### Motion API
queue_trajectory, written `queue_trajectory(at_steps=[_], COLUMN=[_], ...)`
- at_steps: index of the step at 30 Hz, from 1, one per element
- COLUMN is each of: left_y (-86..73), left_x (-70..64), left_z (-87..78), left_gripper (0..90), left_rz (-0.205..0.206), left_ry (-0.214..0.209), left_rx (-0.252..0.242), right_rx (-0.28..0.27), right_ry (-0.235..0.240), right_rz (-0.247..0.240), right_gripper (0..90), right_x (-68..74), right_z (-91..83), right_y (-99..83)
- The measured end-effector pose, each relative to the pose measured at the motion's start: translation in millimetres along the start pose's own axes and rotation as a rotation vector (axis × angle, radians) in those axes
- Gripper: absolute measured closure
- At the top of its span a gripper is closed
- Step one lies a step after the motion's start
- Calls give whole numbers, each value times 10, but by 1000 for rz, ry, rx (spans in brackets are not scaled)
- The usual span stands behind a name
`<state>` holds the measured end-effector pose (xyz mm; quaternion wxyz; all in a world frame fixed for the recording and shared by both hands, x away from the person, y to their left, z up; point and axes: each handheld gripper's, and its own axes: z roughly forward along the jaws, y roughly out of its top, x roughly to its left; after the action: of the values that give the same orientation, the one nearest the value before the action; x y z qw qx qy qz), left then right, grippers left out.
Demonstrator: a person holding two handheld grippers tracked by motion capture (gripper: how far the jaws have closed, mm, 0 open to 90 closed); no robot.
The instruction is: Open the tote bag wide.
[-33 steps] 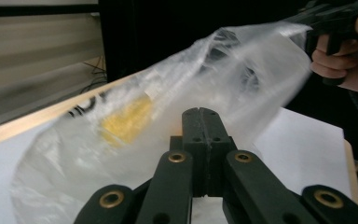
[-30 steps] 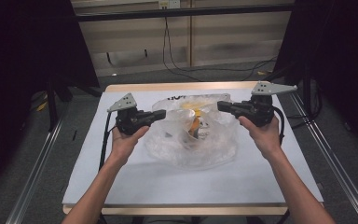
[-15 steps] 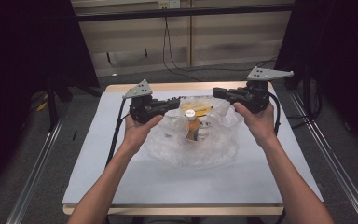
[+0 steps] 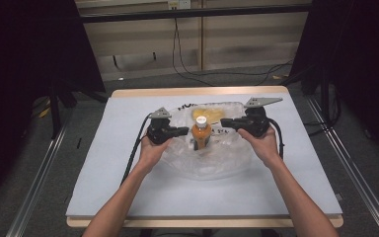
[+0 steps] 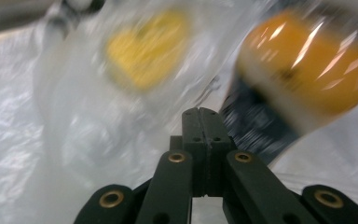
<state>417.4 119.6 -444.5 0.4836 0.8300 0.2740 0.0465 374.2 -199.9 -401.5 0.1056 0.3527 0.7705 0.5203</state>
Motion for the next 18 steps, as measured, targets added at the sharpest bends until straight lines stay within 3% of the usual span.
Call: queue_trajectory(at_steps=[9, 13, 16, 18], left_y=[-333, -418, -462, -504], left_x=[189, 238, 268, 304], left_z=[108, 65, 6, -85], left_gripper=[900, 900, 900, 900], left_rz=[5, 8, 10, 11], left_ry=[73, 73, 61, 51], left_rx=[155, 171, 162, 173], right_rx=[123, 157, 190, 194], right_ry=[-49, -74, -118, -111], right_rz=[63, 83, 83, 94], right_gripper=[900, 900, 900, 900], right_x=[-307, -403, -493, -532], right_z=[188, 197, 182, 172], right_y=[-478, -592, -733, -813])
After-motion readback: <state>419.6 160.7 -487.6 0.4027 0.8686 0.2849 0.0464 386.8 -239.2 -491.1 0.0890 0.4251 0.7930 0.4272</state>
